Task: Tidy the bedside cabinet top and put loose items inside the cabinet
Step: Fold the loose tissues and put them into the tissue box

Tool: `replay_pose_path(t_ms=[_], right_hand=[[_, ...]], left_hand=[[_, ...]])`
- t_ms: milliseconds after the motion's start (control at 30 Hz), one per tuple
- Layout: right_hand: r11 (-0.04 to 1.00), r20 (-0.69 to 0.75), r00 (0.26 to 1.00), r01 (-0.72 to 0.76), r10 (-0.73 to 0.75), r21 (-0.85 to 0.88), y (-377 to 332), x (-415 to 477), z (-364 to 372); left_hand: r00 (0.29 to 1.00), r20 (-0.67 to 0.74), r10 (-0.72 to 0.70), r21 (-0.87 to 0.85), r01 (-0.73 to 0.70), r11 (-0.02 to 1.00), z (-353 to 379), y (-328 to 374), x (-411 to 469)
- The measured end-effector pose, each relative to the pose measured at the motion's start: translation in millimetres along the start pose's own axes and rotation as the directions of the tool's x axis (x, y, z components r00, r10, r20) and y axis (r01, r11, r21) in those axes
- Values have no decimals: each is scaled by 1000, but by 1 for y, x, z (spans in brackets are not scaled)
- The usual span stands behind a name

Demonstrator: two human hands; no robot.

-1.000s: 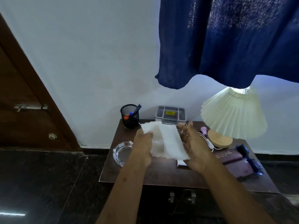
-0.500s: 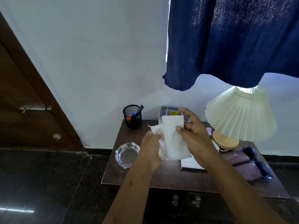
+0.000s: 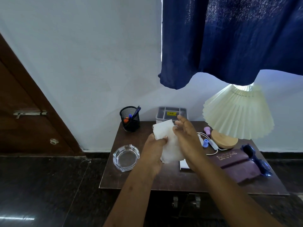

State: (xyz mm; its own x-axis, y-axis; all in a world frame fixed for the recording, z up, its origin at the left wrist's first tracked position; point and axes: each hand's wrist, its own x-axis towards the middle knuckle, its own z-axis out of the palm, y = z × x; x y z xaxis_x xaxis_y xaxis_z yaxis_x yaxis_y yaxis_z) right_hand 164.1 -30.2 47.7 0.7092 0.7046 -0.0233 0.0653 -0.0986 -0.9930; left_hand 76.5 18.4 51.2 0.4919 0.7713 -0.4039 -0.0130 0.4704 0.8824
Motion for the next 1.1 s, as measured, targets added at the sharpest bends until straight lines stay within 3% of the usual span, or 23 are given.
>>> replay_pose_path(t_ms=[100, 400, 533, 667, 800, 900, 967, 1100], right_hand=[[995, 107, 990, -92, 97, -48, 3, -5, 6], [997, 283, 956, -64, 76, -54, 8, -9, 16], [966, 250, 966, 5, 62, -258, 21, 18, 5], [827, 107, 994, 53, 8, -560, 40, 60, -3], [551, 95, 988, 145, -118, -822, 54, 95, 0], [393, 117, 991, 135, -69, -910, 56, 113, 9], [361, 143, 989, 148, -38, -921, 59, 121, 15], [402, 178, 981, 193, -73, -895, 65, 126, 19]], left_hand=[[994, -110, -9, -6, 8, 1000, 0, 1, 3], [996, -85, -31, -71, 25, 997, -3, -1, 4], [981, -194, 21, -55, -32, 998, -15, 4, 9], [964, -262, 39, -83, -63, 995, -23, 6, 16], [970, -244, 16, -106, -43, 993, -18, 4, 22], [972, -234, 8, -105, -33, 994, -20, 6, 26], [972, -236, -2, -121, -28, 992, -23, 7, 29], [973, -232, -13, -144, -21, 989, -26, 8, 33]])
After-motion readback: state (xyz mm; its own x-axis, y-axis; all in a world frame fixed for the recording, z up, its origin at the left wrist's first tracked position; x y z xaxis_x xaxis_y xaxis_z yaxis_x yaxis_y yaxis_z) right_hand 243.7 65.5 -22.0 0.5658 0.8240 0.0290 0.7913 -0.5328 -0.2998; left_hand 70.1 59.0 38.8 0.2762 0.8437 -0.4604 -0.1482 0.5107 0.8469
